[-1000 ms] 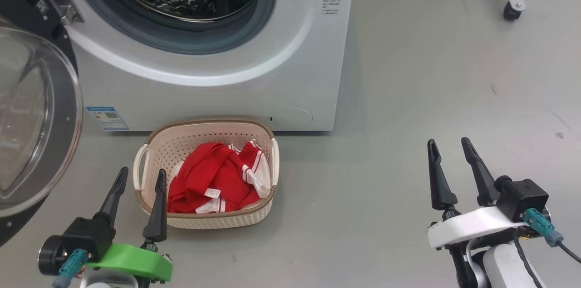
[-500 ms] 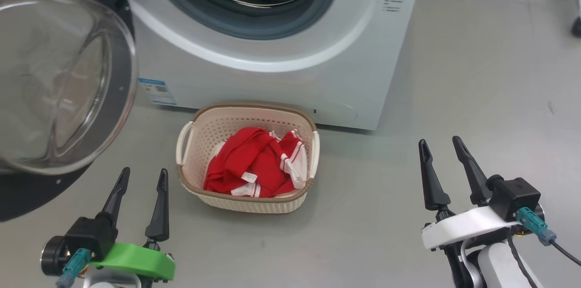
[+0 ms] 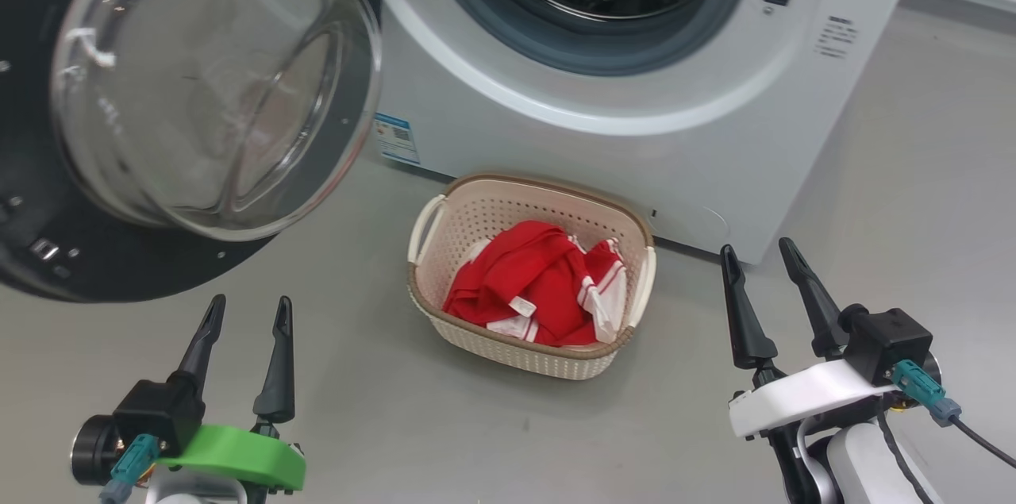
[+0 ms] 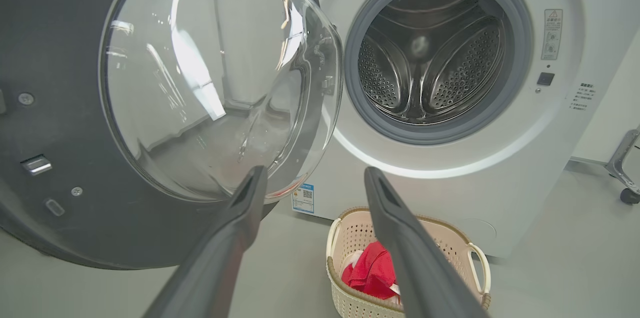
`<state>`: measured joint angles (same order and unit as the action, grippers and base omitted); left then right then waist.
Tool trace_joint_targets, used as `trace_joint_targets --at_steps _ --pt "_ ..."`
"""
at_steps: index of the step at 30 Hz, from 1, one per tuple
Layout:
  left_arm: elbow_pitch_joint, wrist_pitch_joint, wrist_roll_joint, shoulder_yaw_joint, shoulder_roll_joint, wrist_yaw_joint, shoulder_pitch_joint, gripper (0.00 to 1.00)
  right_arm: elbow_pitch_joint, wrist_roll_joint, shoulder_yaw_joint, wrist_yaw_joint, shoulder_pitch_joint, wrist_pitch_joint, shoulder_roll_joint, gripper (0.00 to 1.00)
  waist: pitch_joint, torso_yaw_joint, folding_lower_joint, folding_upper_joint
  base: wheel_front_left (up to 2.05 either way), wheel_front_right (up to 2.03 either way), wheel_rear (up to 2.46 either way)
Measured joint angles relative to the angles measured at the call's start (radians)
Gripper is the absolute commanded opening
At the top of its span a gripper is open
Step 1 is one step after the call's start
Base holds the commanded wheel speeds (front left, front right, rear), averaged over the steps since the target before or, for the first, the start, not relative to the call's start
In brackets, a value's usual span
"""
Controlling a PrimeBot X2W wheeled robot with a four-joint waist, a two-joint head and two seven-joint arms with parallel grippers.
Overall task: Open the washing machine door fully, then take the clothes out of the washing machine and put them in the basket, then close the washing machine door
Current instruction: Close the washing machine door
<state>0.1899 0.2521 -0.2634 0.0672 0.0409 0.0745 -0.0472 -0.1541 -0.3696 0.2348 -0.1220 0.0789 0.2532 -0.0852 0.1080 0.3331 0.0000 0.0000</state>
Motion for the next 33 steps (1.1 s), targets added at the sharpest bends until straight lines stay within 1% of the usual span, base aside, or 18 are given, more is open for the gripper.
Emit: trace_joint_targets --at_steps 2,5,14,17,21,33 --pt "0.002 0.000 0.002 -0.002 0.000 0.000 0.000 1.00 -0.005 -0.008 0.010 0.000 0.000 0.000 0.001 1.00 -0.012 0.038 0.0000 0.0000 0.00 0.00 0.00" --pt "0.003 0.000 0.006 -0.003 0.000 0.000 0.000 1.00 -0.008 -0.009 0.016 0.000 -0.001 0.000 0.002 1.00 -0.026 0.071 0.0000 0.0000 0.00 0.00 0.00" --pt "0.003 0.000 0.010 -0.007 0.000 0.000 0.007 1.00 -0.015 -0.017 0.027 0.000 -0.015 0.000 0.006 1.00 -0.067 0.153 0.0000 0.0000 0.00 0.00 0.00" --pt "-0.003 0.000 0.010 -0.023 0.001 -0.003 0.011 1.00 -0.016 -0.017 0.044 0.000 -0.019 0.000 0.007 1.00 -0.076 0.174 0.0000 0.0000 0.00 0.00 0.00" --pt "-0.011 0.000 0.011 -0.039 0.006 -0.009 0.021 1.00 -0.021 -0.018 0.066 0.000 -0.019 0.000 0.014 1.00 -0.085 0.186 0.0000 0.0000 0.00 0.00 0.00" --pt "-0.030 0.000 0.013 -0.044 0.005 -0.009 0.033 1.00 -0.029 -0.027 0.066 0.000 -0.018 0.000 0.014 1.00 -0.082 0.188 0.0000 0.0000 0.00 0.00 0.00"
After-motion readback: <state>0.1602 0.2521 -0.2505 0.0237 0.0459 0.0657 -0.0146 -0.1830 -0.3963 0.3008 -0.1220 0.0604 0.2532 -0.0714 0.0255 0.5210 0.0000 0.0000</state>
